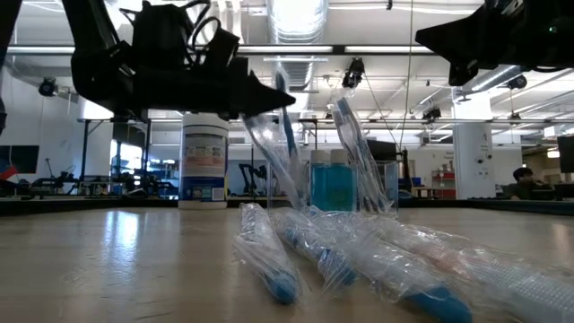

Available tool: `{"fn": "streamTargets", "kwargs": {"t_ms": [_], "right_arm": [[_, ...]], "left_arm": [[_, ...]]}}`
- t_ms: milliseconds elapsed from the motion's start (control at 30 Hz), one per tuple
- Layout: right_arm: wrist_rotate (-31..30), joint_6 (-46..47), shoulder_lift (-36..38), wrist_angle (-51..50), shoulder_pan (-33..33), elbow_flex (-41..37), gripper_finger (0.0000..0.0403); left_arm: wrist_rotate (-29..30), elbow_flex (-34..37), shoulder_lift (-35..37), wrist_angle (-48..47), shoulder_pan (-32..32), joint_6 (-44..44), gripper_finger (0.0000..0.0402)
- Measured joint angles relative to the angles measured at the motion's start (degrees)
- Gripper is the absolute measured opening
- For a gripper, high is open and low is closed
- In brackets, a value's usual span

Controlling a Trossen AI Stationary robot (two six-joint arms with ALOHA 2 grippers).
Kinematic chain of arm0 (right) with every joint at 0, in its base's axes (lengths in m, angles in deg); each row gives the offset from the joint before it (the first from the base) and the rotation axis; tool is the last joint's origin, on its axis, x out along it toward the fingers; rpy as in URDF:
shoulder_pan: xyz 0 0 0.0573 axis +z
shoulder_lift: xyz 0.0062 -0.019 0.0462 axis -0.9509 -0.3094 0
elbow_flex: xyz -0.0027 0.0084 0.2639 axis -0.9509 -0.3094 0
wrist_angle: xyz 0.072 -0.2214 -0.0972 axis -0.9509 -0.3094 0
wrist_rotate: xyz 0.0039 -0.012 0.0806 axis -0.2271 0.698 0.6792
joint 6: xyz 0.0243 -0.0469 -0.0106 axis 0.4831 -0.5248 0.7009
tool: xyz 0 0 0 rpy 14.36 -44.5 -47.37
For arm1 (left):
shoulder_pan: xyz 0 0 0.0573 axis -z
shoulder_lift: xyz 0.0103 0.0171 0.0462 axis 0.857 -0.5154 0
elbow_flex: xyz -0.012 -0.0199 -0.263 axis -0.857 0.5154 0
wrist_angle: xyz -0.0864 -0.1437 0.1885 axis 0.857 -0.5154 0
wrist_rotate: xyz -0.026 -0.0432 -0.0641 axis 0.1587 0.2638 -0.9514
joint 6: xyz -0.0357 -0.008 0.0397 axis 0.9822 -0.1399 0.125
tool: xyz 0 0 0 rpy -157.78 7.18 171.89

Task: Pick & Place toothbrushing station
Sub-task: Put the blue toothbrush into the transparent organizer

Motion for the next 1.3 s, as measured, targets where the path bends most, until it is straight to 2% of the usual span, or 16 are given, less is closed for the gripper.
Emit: {"fn": "streamTargets", "kwargs": {"t_ms": [100, 300, 500, 767, 1033, 1167, 1300], "right_arm": [[0.00, 0.04, 0.00, -0.02, 0.00, 0.00, 0.0008], [0.00, 0.26, 0.00, 0.00, 0.00, 0.00, 0.0008], [0.00, 0.34, 0.00, 0.00, -0.02, 0.00, 0.0008], [0.00, 0.48, 0.00, 0.00, -0.02, 0.00, 0.0008], [0.00, 0.50, 0.00, 0.00, -0.02, 0.00, 0.0008], [0.00, 0.50, 0.00, 0.00, -0.02, 0.00, 0.0008], [0.00, 0.52, 0.00, 0.02, -0.02, 0.00, 0.0008]], "left_arm": [[0.10, 0.15, -0.78, -1.00, -0.01, 0.03, 0.0022], [0.10, 0.22, -0.64, -1.29, -0.01, 1.26, 0.0069], [0.10, 0.48, 1.97, -2.16, -0.01, 1.30, 0.0107], [0.10, 0.57, 6.72, -9.05, -0.01, 1.17, 0.0145], [0.01, 0.44, 16.36, -13.04, 0.12, -0.05, 0.0151], [-1.12, 0.46, 23.15, -20.34, 0.18, -0.93, 0.0150], [-1.40, 1.42, 26.83, -24.95, 0.37, -3.82, 0.0120]]}}
